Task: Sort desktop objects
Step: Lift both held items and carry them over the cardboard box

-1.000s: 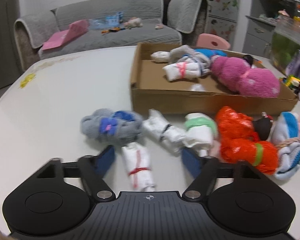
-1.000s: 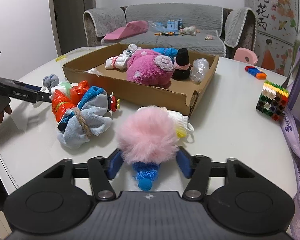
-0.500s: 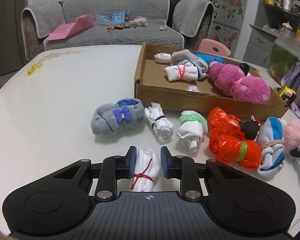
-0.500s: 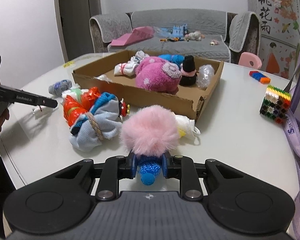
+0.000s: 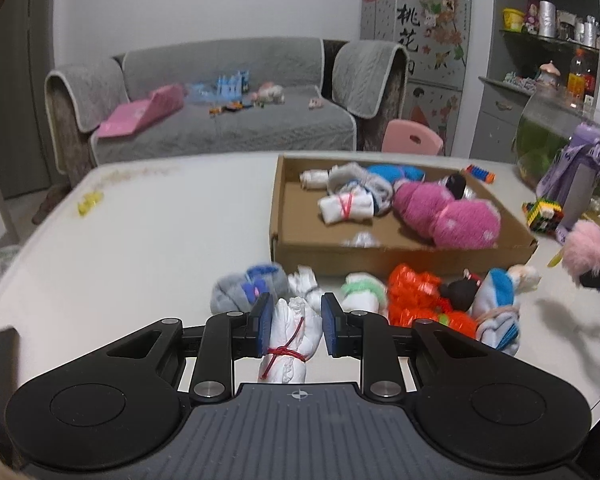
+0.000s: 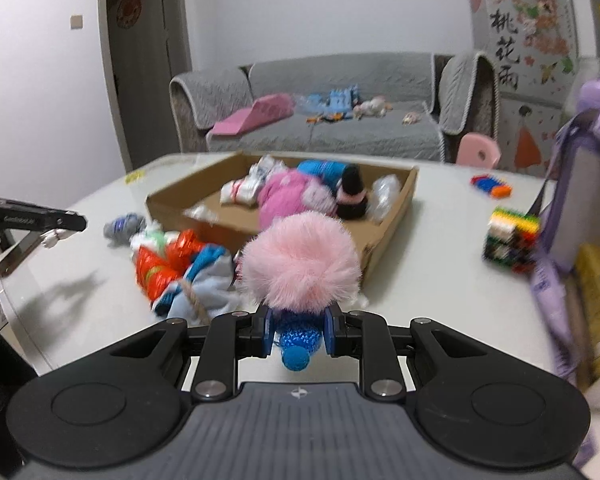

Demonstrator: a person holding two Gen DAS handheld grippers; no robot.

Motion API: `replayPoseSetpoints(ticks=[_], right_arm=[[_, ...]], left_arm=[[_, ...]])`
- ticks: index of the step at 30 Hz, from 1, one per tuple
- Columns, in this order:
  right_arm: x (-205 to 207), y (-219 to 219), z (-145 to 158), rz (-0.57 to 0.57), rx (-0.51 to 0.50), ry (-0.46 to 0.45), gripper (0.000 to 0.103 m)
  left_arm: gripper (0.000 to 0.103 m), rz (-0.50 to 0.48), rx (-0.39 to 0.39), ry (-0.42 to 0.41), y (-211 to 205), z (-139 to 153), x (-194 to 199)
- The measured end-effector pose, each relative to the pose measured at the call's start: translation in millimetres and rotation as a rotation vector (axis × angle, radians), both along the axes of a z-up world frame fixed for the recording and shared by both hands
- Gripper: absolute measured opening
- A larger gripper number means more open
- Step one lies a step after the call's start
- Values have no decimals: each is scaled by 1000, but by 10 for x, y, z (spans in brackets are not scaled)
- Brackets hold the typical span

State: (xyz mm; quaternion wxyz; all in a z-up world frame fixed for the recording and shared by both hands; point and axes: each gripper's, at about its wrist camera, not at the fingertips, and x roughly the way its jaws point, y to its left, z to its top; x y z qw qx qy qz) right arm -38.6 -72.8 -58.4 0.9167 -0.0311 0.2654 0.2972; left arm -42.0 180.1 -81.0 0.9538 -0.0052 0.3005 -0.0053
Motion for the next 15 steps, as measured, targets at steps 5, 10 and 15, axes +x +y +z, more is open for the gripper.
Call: replayPoseSetpoints(ticks=[5,10,15], right_arm=[[46,-140,312,-30,37,-60,21],[170,-124,603,-28,41,-134,21],[428,-26,848,-6,42,-179,21]], left_arm=[[32,0,5,-57,14,321,-12],[32,-11,20,-109,-24,616,124],[32,-38,16,-141,-83,882,361]])
